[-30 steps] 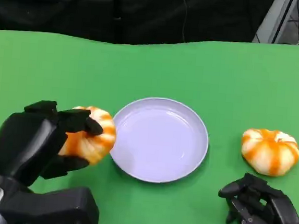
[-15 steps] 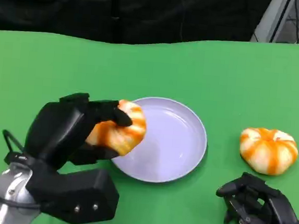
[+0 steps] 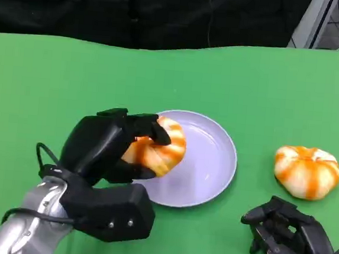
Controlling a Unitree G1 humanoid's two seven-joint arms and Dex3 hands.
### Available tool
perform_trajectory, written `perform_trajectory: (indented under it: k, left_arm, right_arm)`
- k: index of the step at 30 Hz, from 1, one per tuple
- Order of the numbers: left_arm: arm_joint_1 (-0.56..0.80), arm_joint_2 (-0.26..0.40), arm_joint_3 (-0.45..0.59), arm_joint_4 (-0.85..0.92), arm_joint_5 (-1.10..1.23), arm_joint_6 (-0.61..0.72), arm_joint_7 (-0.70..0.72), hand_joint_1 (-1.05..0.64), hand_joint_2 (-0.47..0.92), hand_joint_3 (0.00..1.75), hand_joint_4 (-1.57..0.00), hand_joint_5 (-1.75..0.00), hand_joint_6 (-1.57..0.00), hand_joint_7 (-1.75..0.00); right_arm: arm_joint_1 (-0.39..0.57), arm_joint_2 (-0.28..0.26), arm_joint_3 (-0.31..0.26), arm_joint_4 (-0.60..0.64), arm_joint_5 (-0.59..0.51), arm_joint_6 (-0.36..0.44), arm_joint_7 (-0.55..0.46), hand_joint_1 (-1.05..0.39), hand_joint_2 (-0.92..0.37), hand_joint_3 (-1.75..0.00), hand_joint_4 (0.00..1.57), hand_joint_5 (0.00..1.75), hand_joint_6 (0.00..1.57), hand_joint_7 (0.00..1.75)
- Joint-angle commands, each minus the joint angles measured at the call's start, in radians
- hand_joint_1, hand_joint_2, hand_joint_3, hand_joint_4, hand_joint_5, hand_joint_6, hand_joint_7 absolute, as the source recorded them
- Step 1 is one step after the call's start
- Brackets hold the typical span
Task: Grasp the bread from the table and place it into the plate.
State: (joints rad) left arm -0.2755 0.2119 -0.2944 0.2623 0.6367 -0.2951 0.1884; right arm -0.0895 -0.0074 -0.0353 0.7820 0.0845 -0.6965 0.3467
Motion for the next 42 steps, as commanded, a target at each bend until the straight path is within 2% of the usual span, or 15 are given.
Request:
perform_trajectory:
  k: [1, 8, 11, 16, 19, 24, 27, 28, 29, 30, 32, 33, 35, 38, 42]
  left_arm:
    - [-0.074, -0.016, -0.025, 0.102, -0.002, -0.036, 0.023, -0.13, 0.91, 0.17, -0.7, -1.73, -0.8, -1.19]
    - [-0.163, -0.051, -0.054, 0.242, -0.025, -0.099, 0.018, -0.11, 0.92, 0.36, -0.67, -1.62, -0.75, -1.14]
    - [-0.189, -0.058, -0.067, 0.283, -0.017, -0.111, 0.026, -0.11, 0.92, 0.32, -0.7, -1.48, -0.82, -0.94]
    - [-0.204, -0.062, -0.074, 0.313, -0.016, -0.13, 0.037, -0.11, 0.92, 0.31, -0.7, -1.46, -0.84, -0.89]
    - [-0.257, -0.093, -0.121, 0.471, 0.014, -0.182, 0.087, -0.07, 0.92, 0.18, -0.74, -1.25, -0.95, -0.58]
    - [-0.292, -0.103, -0.145, 0.569, 0.019, -0.222, 0.122, -0.07, 0.92, 0.2, -0.74, -1.21, -1.0, -0.43]
    - [-0.301, -0.103, -0.145, 0.596, 0.012, -0.24, 0.114, -0.09, 0.92, 0.2, -0.76, -1.09, -1.02, -0.31]
    - [-0.303, -0.102, -0.146, 0.603, 0.009, -0.244, 0.108, -0.12, 0.92, 0.17, -0.76, -1.0, -1.02, -0.23]
    - [-0.307, -0.098, -0.149, 0.607, 0.008, -0.239, 0.086, -0.15, 0.92, 0.15, -0.76, -0.88, -0.99, -0.18]
    - [-0.311, -0.091, -0.154, 0.608, 0.011, -0.234, 0.064, -0.19, 0.92, 0.13, -0.81, -0.56, -0.93, -0.1]
    - [-0.315, -0.084, -0.16, 0.606, 0.014, -0.228, 0.042, -0.28, 0.92, 0.12, -0.85, -0.17, -0.82, -0.02]
    - [-0.316, -0.08, -0.164, 0.602, 0.018, -0.22, 0.032, -0.29, 0.92, 0.12, -0.85, -0.11, -0.81, -0.01]
    - [-0.316, -0.074, -0.17, 0.594, 0.023, -0.203, 0.012, -0.44, 0.92, 0.16, -0.73, -0.03, -0.7, 0.0]
    - [-0.313, -0.061, -0.183, 0.557, 0.032, -0.152, -0.042, -0.69, 0.92, 0.34, -0.44, 0.0, -0.47, 0.0]
    - [-0.306, -0.056, -0.186, 0.531, 0.027, -0.127, -0.062, -0.75, 0.92, 0.4, -0.38, 0.0, -0.42, 0.0]
  right_arm:
    - [0.011, -0.009, 0.001, 0.002, -0.009, -0.019, -0.013, -0.29, -0.92, -0.46, 0.66, 1.75, 0.73, 1.11]
    - [0.022, -0.012, 0.005, -0.023, -0.008, 0.008, -0.011, -0.28, -0.92, -0.46, 0.64, 1.75, 0.73, 1.09]
    - [0.021, -0.013, 0.004, -0.021, -0.01, 0.007, -0.012, -0.27, -0.92, -0.47, 0.65, 1.75, 0.73, 1.08]
    - [0.021, -0.012, 0.004, -0.021, -0.006, 0.007, -0.008, -0.27, -0.92, -0.47, 0.65, 1.75, 0.74, 1.07]
    - [0.012, -0.012, 0.004, -0.003, -0.016, -0.009, -0.016, -0.27, -0.92, -0.47, 0.67, 1.75, 0.75, 1.06]
    - [0.012, -0.009, 0.003, -0.006, -0.019, -0.007, -0.023, -0.27, -0.92, -0.47, 0.67, 1.75, 0.76, 1.05]
    - [0.013, -0.008, 0.004, -0.009, -0.02, -0.004, -0.026, -0.29, -0.92, -0.46, 0.68, 1.75, 0.76, 1.05]
    - [0.013, -0.008, 0.005, -0.009, -0.02, -0.004, -0.026, -0.29, -0.92, -0.46, 0.68, 1.75, 0.76, 1.05]
    - [0.013, -0.007, 0.005, -0.012, -0.019, -0.001, -0.026, -0.28, -0.92, -0.47, 0.68, 1.75, 0.76, 1.05]
    - [0.014, -0.007, 0.005, -0.014, -0.019, 0.002, -0.027, -0.28, -0.92, -0.47, 0.67, 1.75, 0.76, 1.05]
    - [0.014, -0.006, 0.006, -0.017, -0.019, 0.006, -0.029, -0.28, -0.92, -0.47, 0.66, 1.75, 0.76, 1.05]
    - [0.014, -0.007, 0.006, -0.016, -0.019, 0.003, -0.028, -0.28, -0.92, -0.47, 0.66, 1.75, 0.76, 1.05]
    - [0.015, -0.007, 0.006, -0.016, -0.018, 0.002, -0.027, -0.27, -0.92, -0.48, 0.66, 1.75, 0.76, 1.04]
    - [0.02, -0.007, 0.006, -0.026, -0.016, 0.013, -0.026, -0.27, -0.92, -0.48, 0.66, 1.75, 0.76, 1.04]
    - [0.022, -0.006, 0.006, -0.032, -0.015, 0.019, -0.026, -0.27, -0.92, -0.48, 0.66, 1.75, 0.76, 1.04]
